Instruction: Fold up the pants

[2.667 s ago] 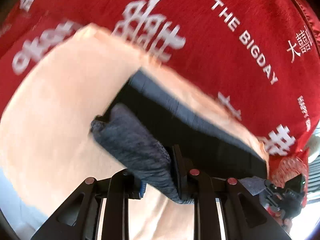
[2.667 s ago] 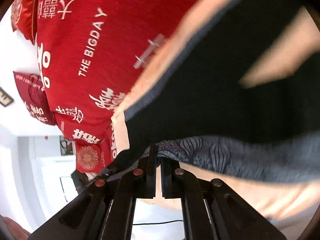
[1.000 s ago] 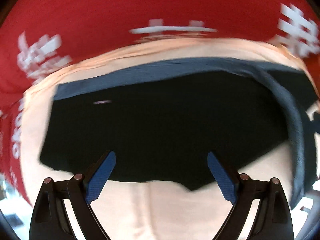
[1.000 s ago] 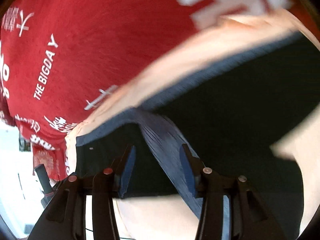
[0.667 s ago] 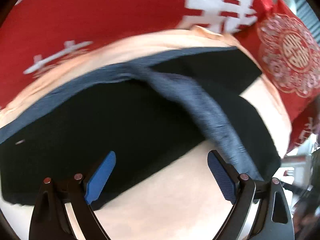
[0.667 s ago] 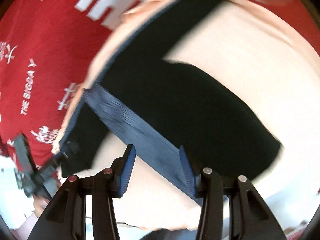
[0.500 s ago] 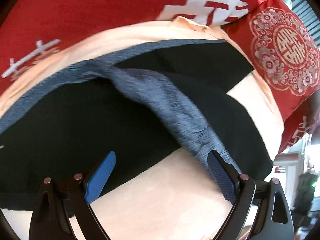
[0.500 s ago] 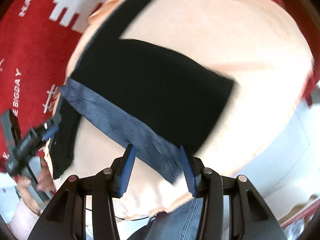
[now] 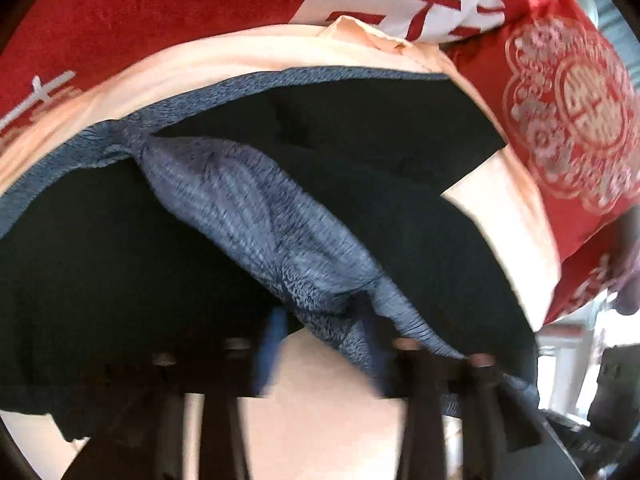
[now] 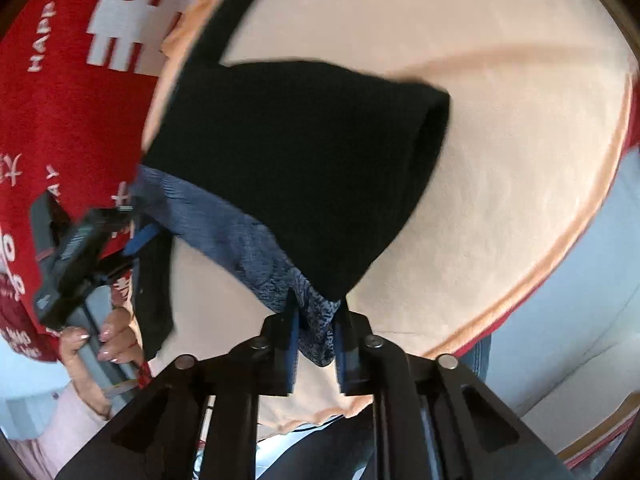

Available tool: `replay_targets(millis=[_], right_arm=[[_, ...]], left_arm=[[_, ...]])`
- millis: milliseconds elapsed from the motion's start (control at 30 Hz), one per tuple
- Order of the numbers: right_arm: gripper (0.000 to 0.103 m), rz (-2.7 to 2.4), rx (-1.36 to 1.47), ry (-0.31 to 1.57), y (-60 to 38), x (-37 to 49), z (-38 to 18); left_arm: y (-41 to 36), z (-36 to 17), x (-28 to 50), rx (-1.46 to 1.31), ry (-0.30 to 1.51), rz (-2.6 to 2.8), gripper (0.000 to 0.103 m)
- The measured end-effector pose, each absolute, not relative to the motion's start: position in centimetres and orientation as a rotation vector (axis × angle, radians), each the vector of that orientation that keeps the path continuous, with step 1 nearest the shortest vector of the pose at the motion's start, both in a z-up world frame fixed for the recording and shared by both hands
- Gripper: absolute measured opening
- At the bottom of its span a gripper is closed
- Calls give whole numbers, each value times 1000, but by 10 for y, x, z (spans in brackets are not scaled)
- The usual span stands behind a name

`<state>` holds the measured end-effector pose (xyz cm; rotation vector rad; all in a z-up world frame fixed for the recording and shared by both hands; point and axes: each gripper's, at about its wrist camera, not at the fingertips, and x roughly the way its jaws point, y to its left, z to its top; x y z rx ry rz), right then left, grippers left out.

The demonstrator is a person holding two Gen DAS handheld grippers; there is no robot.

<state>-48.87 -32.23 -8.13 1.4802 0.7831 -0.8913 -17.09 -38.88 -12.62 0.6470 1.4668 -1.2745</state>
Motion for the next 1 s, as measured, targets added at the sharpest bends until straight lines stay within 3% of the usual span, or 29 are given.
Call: replay_targets(millis=[233, 400, 433, 500, 633, 667, 800, 1000], right_arm=[[14, -754, 1288, 725, -412, -466, 5], [14, -715, 1180, 705, -507, -441, 35], [14, -719, 1151, 711, -531, -434, 38], [14, -733, 1117, 730, -567, -420, 38], [19, -797, 1066, 830, -634, -393, 16], [22, -817, 1055, 864, -643, -389, 12], [65, -875, 954, 887, -650, -382, 18], [64, -857, 867, 976, -626, -383, 10]], left_arm=[[-434, -98, -157, 507, 1455, -1227, 30], [-486, -88, -140, 467, 1354, -1182, 31], [-495, -86, -137, 474, 1321, -1175, 34], [-506, -80, -132, 504, 1240, -1156, 78], [-506, -74, -125, 559, 1167, -1137, 80], [-504, -76, -125, 583, 1158, -1112, 80], [-485, -93, -120, 656, 1158, -1030, 80], [-464, -122, -110, 708, 1185, -891, 80]])
